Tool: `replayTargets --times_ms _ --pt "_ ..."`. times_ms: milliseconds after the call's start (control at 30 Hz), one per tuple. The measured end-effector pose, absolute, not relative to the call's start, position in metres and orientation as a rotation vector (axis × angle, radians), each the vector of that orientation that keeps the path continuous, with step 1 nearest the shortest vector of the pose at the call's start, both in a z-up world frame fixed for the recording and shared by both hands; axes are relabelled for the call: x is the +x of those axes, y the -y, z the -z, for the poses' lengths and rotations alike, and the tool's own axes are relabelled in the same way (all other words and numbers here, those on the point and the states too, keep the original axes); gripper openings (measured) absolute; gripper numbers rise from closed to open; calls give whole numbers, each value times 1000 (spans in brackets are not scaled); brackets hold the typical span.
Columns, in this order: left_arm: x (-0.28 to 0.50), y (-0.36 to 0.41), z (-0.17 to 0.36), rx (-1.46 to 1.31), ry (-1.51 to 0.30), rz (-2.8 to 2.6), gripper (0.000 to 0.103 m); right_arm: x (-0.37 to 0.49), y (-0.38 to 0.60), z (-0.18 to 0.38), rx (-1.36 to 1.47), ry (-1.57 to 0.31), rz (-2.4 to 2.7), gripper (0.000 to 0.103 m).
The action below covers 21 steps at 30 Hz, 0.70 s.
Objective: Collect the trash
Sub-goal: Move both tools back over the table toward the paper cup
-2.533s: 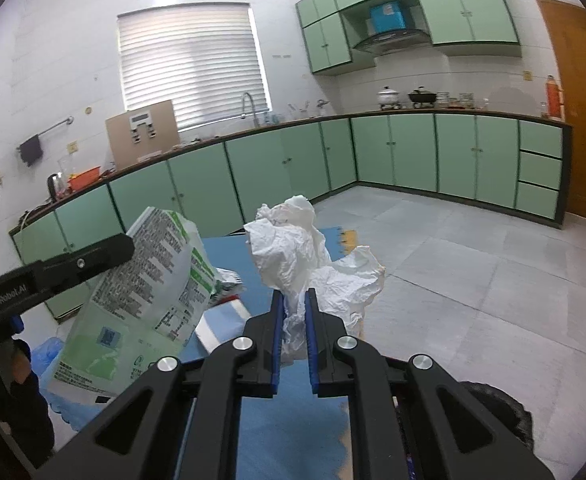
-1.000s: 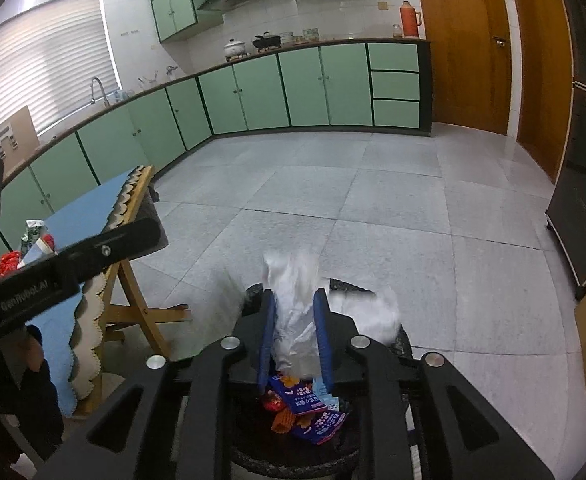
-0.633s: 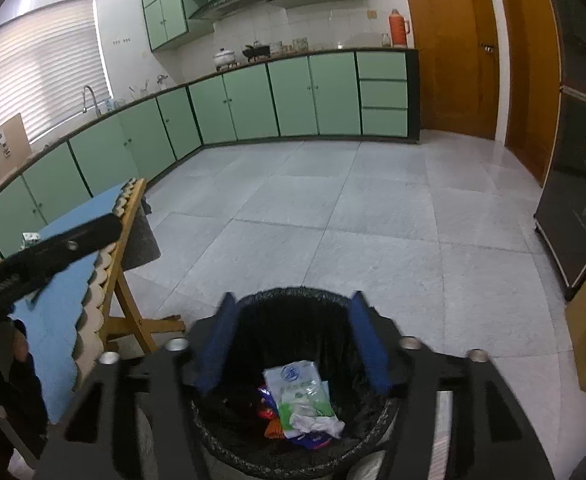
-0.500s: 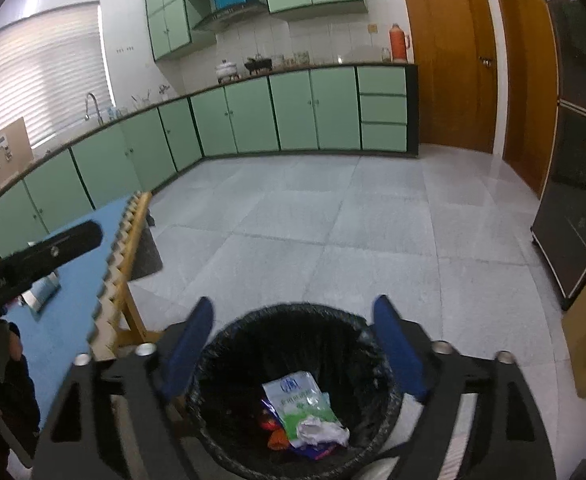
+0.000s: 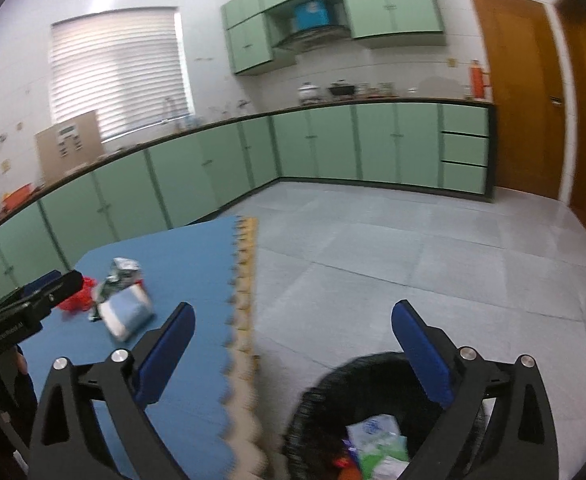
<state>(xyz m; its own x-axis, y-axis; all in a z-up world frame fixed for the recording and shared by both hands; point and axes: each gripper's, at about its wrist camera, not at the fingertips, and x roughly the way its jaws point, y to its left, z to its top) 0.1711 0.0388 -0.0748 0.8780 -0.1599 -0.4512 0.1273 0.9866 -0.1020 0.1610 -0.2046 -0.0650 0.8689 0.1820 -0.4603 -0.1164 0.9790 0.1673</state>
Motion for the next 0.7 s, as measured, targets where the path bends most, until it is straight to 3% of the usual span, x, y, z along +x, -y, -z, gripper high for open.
replayTargets --times_ms 333,700 --pt "161 -130 83 -73 -494 -68 79 210 93 79 95 -527 -343 97" --pt "171 -168 97 -100 -528 -142 79 237 35 100 31 -613 -387 96"
